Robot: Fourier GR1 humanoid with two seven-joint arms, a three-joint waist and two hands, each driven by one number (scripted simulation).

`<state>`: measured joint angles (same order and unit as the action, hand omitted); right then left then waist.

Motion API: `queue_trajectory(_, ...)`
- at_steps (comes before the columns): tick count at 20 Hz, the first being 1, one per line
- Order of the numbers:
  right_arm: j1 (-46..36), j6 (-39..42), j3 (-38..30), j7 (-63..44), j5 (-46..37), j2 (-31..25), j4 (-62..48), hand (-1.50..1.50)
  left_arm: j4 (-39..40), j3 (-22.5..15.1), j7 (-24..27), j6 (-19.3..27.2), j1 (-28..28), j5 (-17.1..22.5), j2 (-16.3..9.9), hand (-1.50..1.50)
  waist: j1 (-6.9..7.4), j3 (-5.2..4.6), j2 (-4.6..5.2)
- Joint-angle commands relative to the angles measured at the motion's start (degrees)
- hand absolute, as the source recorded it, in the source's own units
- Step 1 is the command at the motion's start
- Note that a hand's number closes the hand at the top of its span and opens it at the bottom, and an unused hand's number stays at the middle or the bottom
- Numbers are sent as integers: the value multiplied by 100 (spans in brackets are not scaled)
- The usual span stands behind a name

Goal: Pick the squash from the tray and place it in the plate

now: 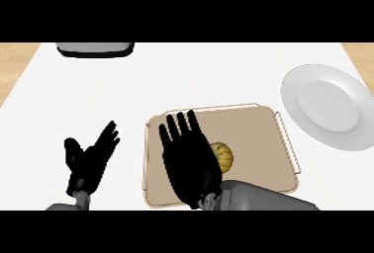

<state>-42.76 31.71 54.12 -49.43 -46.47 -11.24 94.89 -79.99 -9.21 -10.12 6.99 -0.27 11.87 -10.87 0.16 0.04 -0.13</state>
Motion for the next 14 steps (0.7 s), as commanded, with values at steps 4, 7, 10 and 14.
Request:
queue_trajectory(4, 788, 86, 188, -196, -676, 329, -386, -150, -117, 170, -221, -143, 51, 38, -90, 0, -3, -4, 8)
queue_trajectory(7, 803, 365, -226, 6, -686, 473, -513, -150, -225, 103, -109, -317, 265, 10, -79, 0, 10, -5, 8)
queue_trajectory(10, 1286, 438, -92, -7, -1071, 442, -80, -150, -344, -22, -219, 124, 177, -288, 264, 0, -13, -4, 4)
queue_trajectory(14, 1352, 271, -226, 481, -1548, 462, -508, -150, -73, 195, 145, -271, 221, -213, 151, 0, -5, -5, 10)
